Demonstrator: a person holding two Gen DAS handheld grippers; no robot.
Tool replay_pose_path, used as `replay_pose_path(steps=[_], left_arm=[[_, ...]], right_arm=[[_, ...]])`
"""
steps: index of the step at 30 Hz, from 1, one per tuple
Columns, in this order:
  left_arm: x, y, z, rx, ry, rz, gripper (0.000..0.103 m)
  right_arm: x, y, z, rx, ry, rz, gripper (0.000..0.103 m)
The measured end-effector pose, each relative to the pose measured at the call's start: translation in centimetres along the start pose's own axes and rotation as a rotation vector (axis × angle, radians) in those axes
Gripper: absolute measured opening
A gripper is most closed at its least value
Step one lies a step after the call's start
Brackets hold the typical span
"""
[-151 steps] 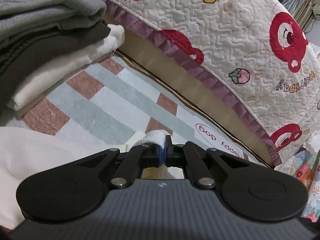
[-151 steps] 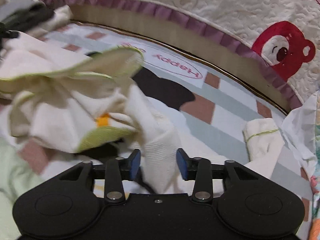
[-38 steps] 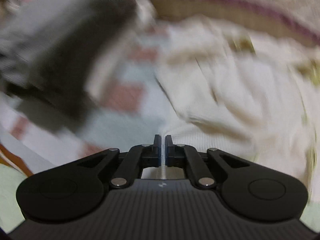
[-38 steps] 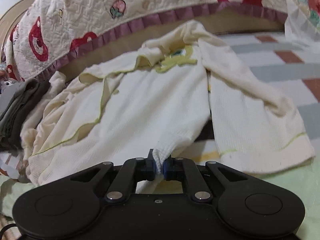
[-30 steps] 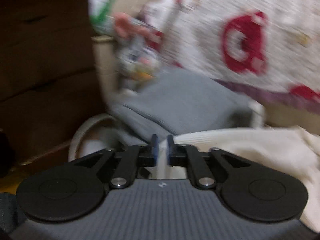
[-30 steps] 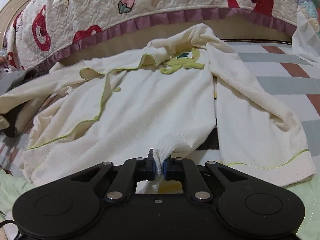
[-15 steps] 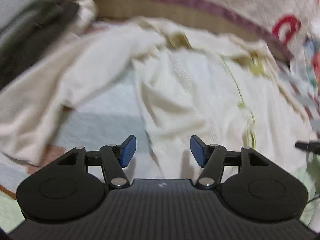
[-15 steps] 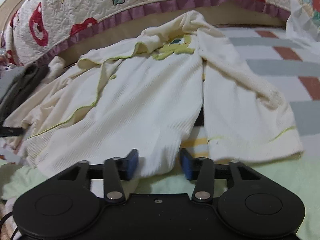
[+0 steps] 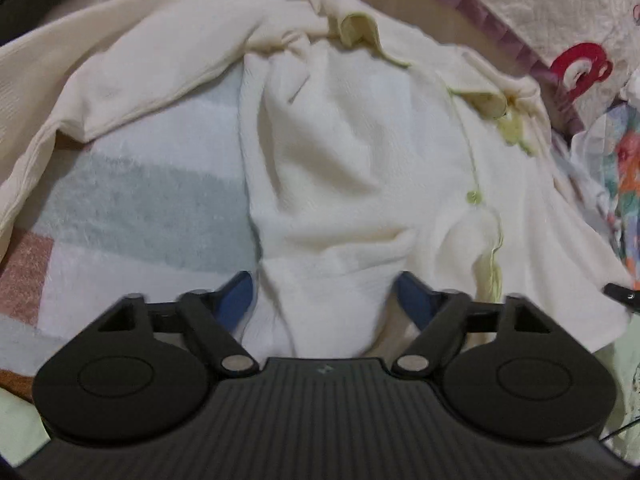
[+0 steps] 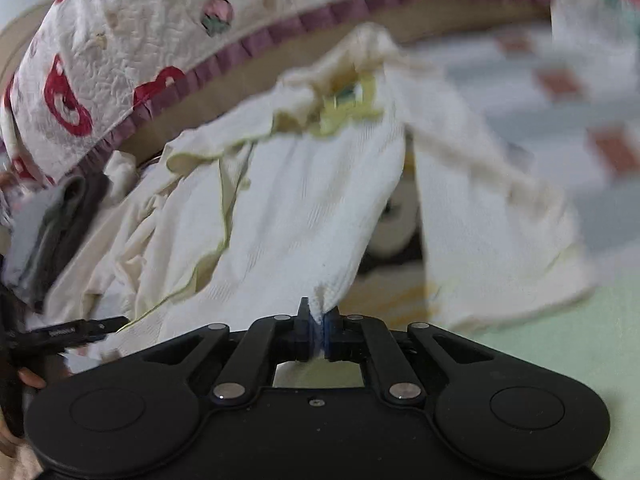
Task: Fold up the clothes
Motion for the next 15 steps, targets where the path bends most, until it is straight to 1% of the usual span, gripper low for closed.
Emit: replay_pose_path(steps=[1,2,3,4,5,6,7,8,10,11,12,14,15], left_arm=[[0.1,0.1,0.1,0.006,-0.016,-0.017,0.008],[0.5,0.2,0.3,0.023,0.017,-0.064,0.004],[0.9,0.2,0.6,0.044,0.067,-0.121,0.004],[1.4,0.3,1.0,0.079,0.183,-0.208,0.004],[1.4,0.5,1.6,0.117,0.288,-0.252,0.004],[0.5,0.8,2.1,0.148,0.321,-0.220,0.004],[-0.9,1.0,2.7,0.156,0.288,-0.136,0.004],[-2.4,1.3,3.2,0.157,0.240,-0.040,0.004],[-4.8,0.9,3.6,0.139,0.175,0.099,0.004],[-5.5,0.6,3.7,0.125,0.165,0.137,0.004],[-5.8,0.3,3.7,0.114,0.161,0.153,0.004],[-5.6,0.3,3.9,0.125,0.143,0.152,0.003],[-5.3,0.4,4.1,0.142,0.131,0.144,0.003]], right_arm=[[-0.6,0.7,0.6,0.017,-0.013,0.021,0.006],[-0.9,1.3,1.0,0.028,-0.011,0.024,0.006],[-1.2,1.7,1.3,0.038,-0.005,0.025,0.006],[-1.5,1.9,1.3,0.043,-0.004,0.035,0.006],[-1.8,1.9,1.2,0.045,-0.027,0.065,0.006],[-2.0,1.9,1.0,0.048,-0.050,0.094,0.006],[-2.2,1.7,0.8,0.049,-0.074,0.127,0.006],[-2.2,1.3,0.3,0.049,-0.098,0.165,0.007],[-2.1,0.5,-0.5,0.049,-0.140,0.233,0.007],[-1.9,0.3,-0.7,0.046,-0.148,0.247,0.007],[-1.8,0.0,-0.8,0.043,-0.156,0.259,0.007],[-2.0,-0.1,-0.7,0.047,-0.163,0.279,0.007],[-2.2,0.0,-0.6,0.052,-0.164,0.289,0.007]])
Point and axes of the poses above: each gripper's, at about its wrist camera, not at the fingertips, and z roughly against the way its jaws point, x to its right, y to its top, the point moved 2 cm from there along -z, roughly the way its jaws point, and after that the axes turned 4 degrees about y, right-handed, at the moved point
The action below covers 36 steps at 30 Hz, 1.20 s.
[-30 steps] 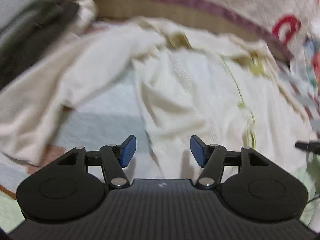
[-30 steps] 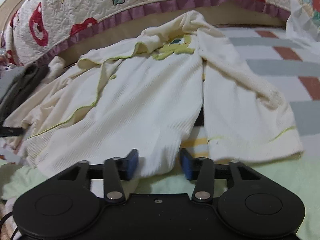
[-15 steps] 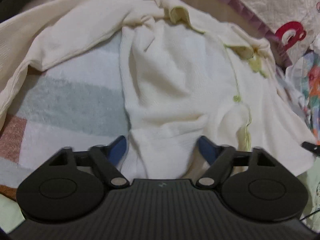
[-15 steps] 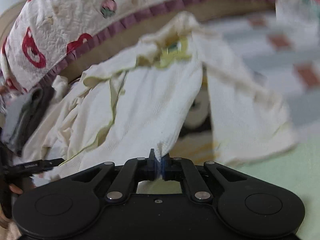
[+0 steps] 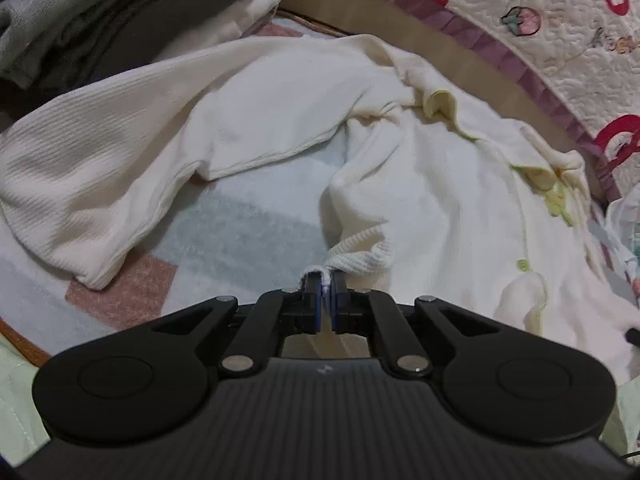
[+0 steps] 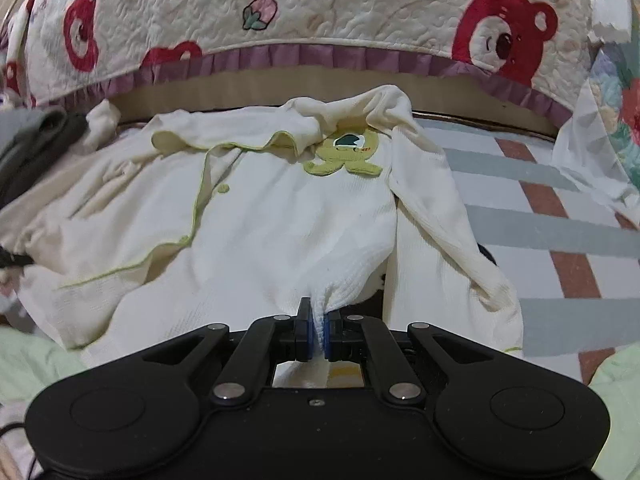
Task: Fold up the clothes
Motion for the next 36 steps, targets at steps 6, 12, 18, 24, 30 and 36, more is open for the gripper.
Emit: replay_pose_path(steps=[6,12,18,24,30,36], left_arm=[[-0.7,1.3,2.9,0.158,-0.037,0.084,0.003],[-1.6,-0.2,-0.8,-0.047,0.033,0.106,0.003],[-0.7,-0.4,-1.4,-0.054,0.054,0.064,0.004],[-1.3,-0.8,-1.6,-0.082,0.072,0.062,0.004],[-1.3,-0.8,-1.8,-0.087,0.066,0.063,0.004],[-1.1,-0.8,-1.9,-0.098,0.063,0.055,0.004]], right_arm=[[-0.2,1.6,1.2,0.085,0.069,0.021,0.007],[-0.2,3.0,-3.7,-0.004,0.114,-0.060,0.009],[-1.1,6.2,-6.9,-0.023,0.345,-0.186,0.019],[-2.8,7.0,-8.0,-0.026,0.558,-0.185,0.030],[-2.9,5.1,-6.4,0.012,0.471,-0.107,0.030],[-4.0,3.0,-7.3,-0.066,0.321,0.089,0.030]])
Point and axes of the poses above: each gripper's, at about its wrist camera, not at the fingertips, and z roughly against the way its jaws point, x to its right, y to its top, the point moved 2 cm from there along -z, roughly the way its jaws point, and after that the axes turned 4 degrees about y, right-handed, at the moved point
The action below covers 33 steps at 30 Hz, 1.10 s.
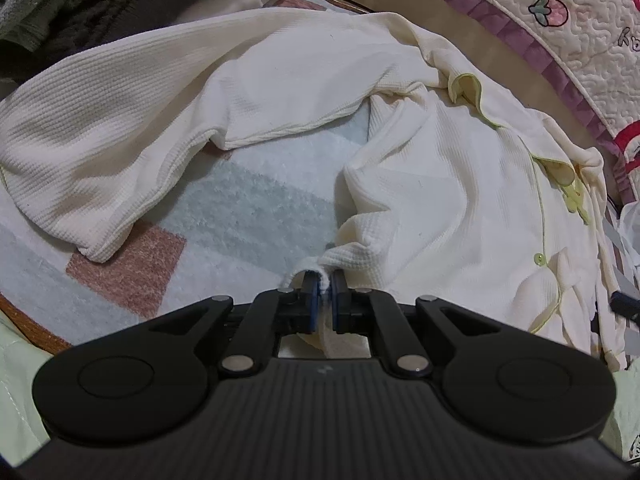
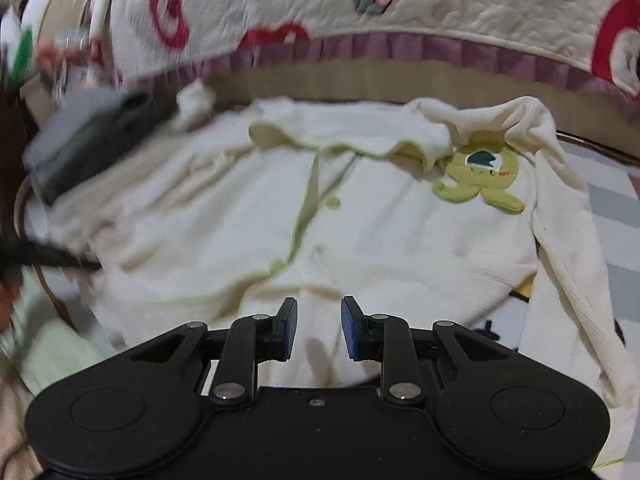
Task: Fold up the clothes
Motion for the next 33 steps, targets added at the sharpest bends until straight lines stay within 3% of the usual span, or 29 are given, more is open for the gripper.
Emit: replay_pose_path(steps=[5,10,18,19,20,22,27,30,33], left_arm=[[0.0,-0.1,-0.1,0.007,0.011,-0.001,0.004],[0.2,-0.2,-0.2,0.010,0.022,-0.022,0.005],[0.3,-0.1,-0.6,0.005,0.023,-0.034,0.005],[0.3,-0.2,-0.6,0.005,0.024,-0.035,0.005],[0.3,-0.2,-0.5,0.006,0.025,-0.036,0.005],[0.2,-0.2,-0.5,0.008,0.022,-0.032,0.005],[-1.0,-0.3,-0.7,-0.037,-0.092,0.109,0.005],[-0.8,-0.2,-0.7,-0.030,-0.080,0.098,0.005],[-0.3,-0.2,-0.7,-0.026,-0.079,0.075,0.005]], right_arm=[[0.6,-0.1,-2.4,-0.039,-0.043,0.053,0.042],[1.0,0.4,-5.2,-0.093,-0.081,0.142,0.042],[1.4,0.4,-7.0,-0.014,-0.048,0.066,0.043],[1.3,0.5,-7.0,0.000,-0.041,0.074,0.035],[1.1,0.7,-6.7,0.022,-0.037,0.073,0.003],[0.8,1.1,-5.1,0.095,-0.032,0.037,0.003],[0.5,0.5,2.4,0.307,-0.077,-0.092,0.003],[0.9,-0.8,6.1,0.315,-0.205,-0.043,0.003],[2.0,-2.5,9.1,0.312,-0.277,-0.065,0.002]])
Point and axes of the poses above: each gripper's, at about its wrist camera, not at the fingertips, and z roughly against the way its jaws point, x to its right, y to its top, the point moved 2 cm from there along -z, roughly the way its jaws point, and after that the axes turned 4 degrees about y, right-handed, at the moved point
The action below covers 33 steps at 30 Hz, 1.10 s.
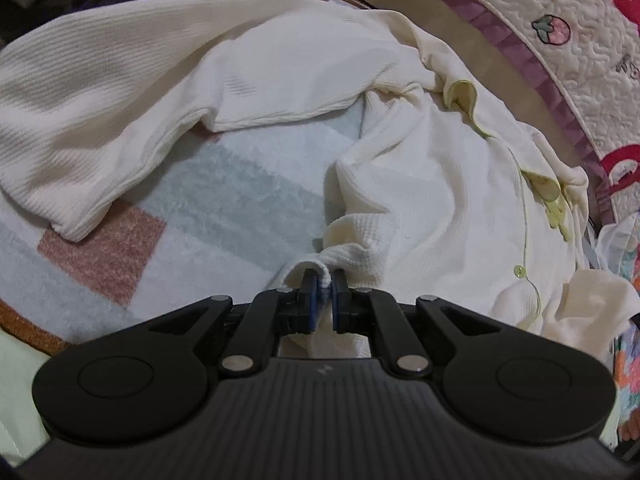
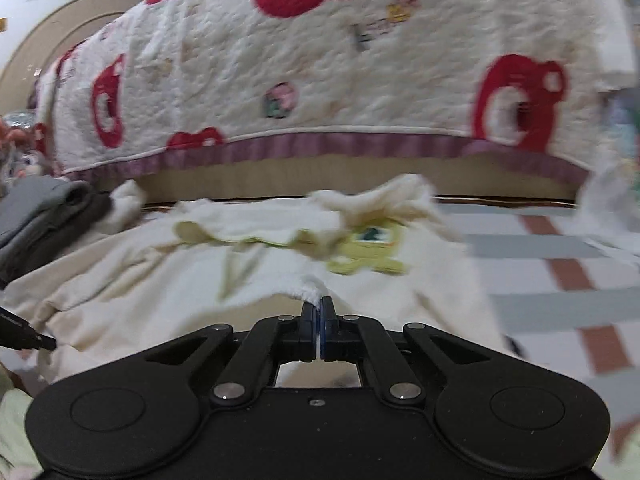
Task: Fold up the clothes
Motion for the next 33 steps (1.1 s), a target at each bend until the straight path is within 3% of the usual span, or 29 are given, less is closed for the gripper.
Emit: replay_pose_path(steps=[4,10,21,25,27,29,31,32,33], left_arm=[[0.1,0.1,0.0,-0.012,0.012,-0.003,0.011],[0.1,0.1,0.3,-0.019,-0.004,0.004,0.019],[1.1,0.1,0.2,-0.024,0.025,-0.082,0.030],[0.8,0.5,0.1,-0.017,-0.071,-0.026,0.040],[1.0,0.6,-0.2,-0.019,-0.107,-0.012,0.043],[1.6,0.5,-0.2,-0.008,-0.086,-0.056,0.044],[2.6,0.2,-0.3,0.000,-0.038,-0.139,0.043],[3.0,0.0,-0.4,0.002,-0.022,-0.178,0.037],[3.4,-0.2,-0.4,0.001,-0.024,-0.219,0.009]], right_arm=[[2.1,-2.5,1.4,-0.071,-0.070,-0.050,0.002],[3.6,-5.5,-0.1,-0.202,-0.105,-0.121,0.002],[3.5,-6.5,-0.6,-0.245,-0.139,-0.099,0.003],[3.7,-6.5,-0.6,-0.241,-0.117,-0.119,0.004],[3.8,-6.6,-0.6,-0.232,-0.086,-0.139,0.009],[4.0,-7.2,-0.2,-0.219,-0.059,-0.178,0.009],[4.2,-7.7,-0.3,-0.221,-0.046,-0.207,0.009],[4.4,-8.0,-0.4,-0.226,-0.043,-0.218,0.009],[4.5,-8.2,-0.6,-0.229,-0.040,-0.224,0.009]])
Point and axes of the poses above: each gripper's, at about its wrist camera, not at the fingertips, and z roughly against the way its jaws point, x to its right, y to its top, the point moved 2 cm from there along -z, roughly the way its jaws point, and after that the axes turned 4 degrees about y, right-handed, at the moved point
